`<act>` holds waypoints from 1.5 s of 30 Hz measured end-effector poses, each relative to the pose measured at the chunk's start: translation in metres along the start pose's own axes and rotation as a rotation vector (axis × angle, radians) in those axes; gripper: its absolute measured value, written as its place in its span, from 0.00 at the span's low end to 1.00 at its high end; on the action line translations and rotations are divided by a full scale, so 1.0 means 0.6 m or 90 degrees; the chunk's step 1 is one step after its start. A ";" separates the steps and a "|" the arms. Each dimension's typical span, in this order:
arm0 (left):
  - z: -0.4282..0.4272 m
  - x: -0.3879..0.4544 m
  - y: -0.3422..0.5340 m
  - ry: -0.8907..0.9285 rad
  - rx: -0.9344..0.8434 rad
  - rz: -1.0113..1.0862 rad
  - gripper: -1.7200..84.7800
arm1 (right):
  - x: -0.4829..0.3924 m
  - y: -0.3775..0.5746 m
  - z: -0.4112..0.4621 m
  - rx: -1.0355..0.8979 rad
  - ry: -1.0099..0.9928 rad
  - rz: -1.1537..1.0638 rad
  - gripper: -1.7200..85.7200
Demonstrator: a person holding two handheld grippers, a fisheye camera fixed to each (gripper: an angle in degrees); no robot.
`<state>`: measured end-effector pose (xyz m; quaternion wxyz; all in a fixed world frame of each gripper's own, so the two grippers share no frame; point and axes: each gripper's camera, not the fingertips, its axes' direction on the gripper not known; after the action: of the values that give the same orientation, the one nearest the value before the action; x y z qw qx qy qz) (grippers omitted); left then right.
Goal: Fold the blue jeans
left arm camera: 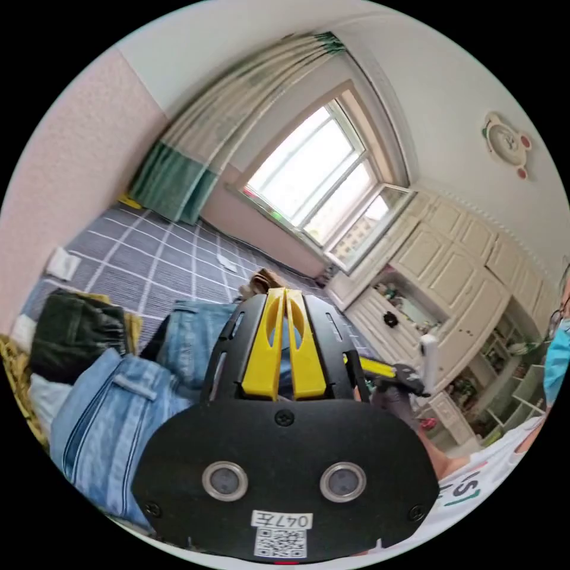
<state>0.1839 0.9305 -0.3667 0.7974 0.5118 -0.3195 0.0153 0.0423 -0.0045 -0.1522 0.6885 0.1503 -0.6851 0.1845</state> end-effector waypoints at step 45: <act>1.191 0.466 0.370 0.061 -0.738 0.049 0.15 | -0.119 0.953 -0.125 -0.252 0.045 0.595 0.01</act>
<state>-0.0244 0.3614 0.1535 0.9597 -0.0213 -0.2576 -0.1098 -0.1538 0.5338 -0.2511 0.5702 -0.3120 -0.6773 0.3447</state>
